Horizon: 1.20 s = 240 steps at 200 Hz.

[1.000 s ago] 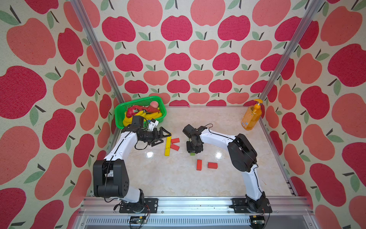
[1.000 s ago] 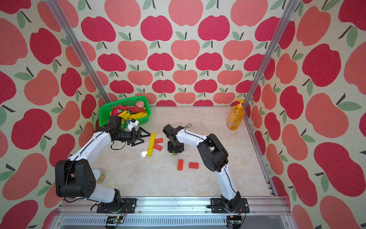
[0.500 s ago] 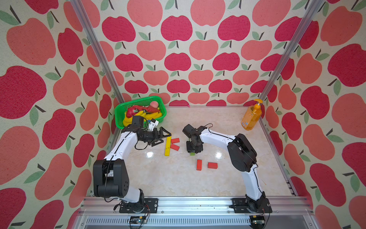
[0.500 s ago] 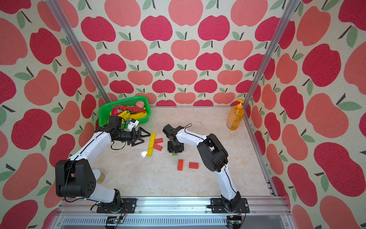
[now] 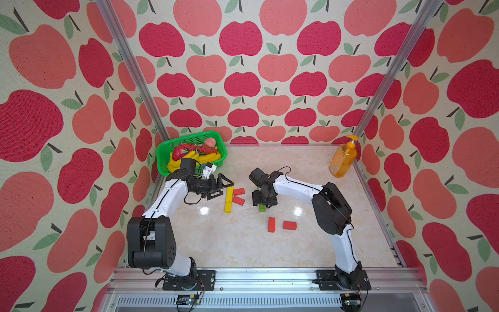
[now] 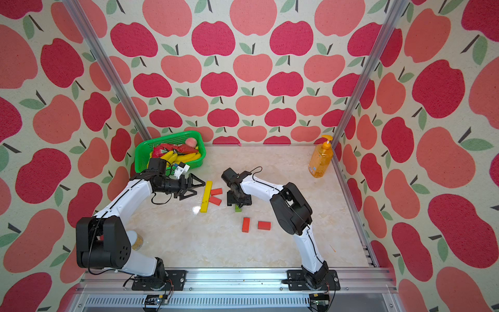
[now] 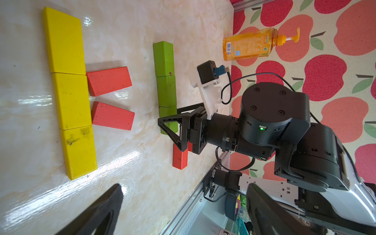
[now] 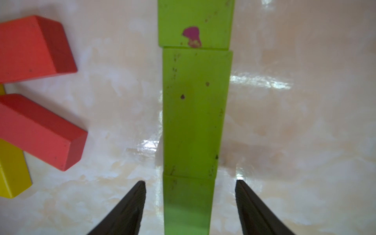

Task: Assemble the letter k with building blocks
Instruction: Assemble the building block at the center of the board.

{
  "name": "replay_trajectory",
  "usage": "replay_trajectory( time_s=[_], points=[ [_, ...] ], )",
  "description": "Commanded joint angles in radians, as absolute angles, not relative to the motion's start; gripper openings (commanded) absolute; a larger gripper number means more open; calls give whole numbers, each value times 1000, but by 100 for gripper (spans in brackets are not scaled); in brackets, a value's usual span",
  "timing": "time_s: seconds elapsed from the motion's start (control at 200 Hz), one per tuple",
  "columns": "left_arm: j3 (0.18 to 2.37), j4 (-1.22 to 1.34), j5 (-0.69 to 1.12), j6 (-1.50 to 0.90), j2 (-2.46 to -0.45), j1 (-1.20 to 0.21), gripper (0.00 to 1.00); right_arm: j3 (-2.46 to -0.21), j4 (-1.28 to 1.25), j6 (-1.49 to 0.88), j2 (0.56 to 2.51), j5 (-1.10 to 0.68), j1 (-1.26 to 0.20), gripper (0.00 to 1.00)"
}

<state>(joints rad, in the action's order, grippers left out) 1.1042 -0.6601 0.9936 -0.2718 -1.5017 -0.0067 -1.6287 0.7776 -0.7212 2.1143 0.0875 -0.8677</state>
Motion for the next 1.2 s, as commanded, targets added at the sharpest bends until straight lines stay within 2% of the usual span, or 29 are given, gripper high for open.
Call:
replay_trajectory(
  time_s=[0.0, 0.445, 0.645, 0.725, 0.8, 0.985, 1.195],
  points=[
    [1093, -652, 1010, -270, -1517, 0, 98, -1638, 780, -686, 2033, 149, -885, 73],
    [1088, -650, 969, -249, -1528, -16, 98, -1558, 752, -639, 1779, 230, -870, 77],
    [1097, -672, 834, -191, -1492, -107, 98, -1392, 707, -662, 1636, 201, -823, 79],
    [1094, -681, 752, -174, -1462, -169, 99, -1300, 694, -683, 1566, 192, -805, 87],
    [1082, -680, 646, -178, -1416, -262, 100, -1202, 674, -706, 1488, 176, -779, 99],
    [1134, -734, 415, -268, -1413, -524, 100, -938, 552, -735, 1275, 99, -724, 99],
    [1312, -914, 183, -365, -1609, -767, 93, -743, 482, -751, 1097, 104, -721, 99]
  ],
)
